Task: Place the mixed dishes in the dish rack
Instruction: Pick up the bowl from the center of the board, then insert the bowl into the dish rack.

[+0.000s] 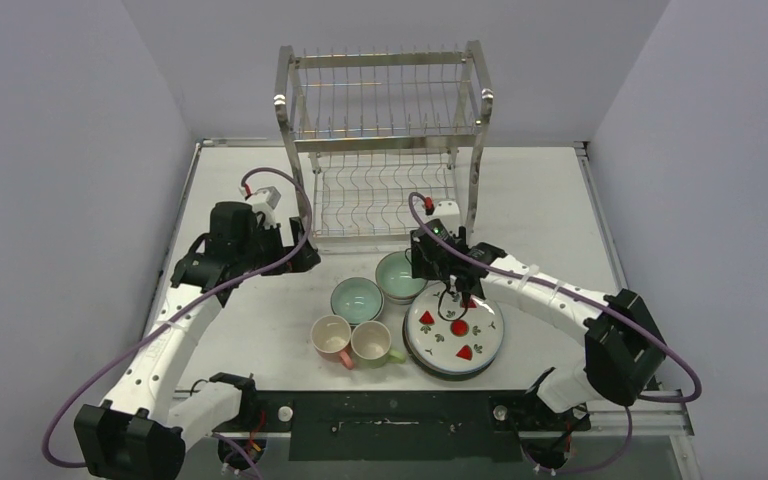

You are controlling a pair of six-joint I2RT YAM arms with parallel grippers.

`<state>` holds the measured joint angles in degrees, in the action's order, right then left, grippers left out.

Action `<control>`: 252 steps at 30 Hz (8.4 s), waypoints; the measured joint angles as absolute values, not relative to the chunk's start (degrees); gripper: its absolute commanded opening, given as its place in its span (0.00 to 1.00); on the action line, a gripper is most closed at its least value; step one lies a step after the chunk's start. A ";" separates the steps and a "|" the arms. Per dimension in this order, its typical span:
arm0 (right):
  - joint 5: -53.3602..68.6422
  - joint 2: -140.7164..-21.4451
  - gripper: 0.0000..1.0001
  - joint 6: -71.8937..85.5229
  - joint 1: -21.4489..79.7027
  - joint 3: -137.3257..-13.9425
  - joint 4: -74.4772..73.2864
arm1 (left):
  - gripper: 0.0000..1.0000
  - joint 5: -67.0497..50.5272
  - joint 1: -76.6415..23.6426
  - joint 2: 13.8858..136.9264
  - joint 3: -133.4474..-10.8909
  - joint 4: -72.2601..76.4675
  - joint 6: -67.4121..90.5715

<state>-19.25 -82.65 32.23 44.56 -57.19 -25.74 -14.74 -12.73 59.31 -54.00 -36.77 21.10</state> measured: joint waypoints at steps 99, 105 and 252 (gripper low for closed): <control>-37.32 -69.87 0.00 24.97 69.10 -70.08 -33.36 | 0.32 -18.50 -34.61 66.35 -59.37 -26.65 35.83; -39.03 -69.87 0.00 24.86 69.10 -70.08 -33.76 | 0.28 -18.48 -34.79 66.35 -59.37 -26.72 35.81; -17.63 -57.54 0.90 24.71 17.58 -59.59 -37.98 | 0.00 41.39 -35.11 25.43 -66.04 -49.95 13.10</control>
<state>-17.63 -57.54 24.71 17.58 -59.59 -37.98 41.39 -35.11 25.43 -66.04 -49.95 13.10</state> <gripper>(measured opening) 0.902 0.057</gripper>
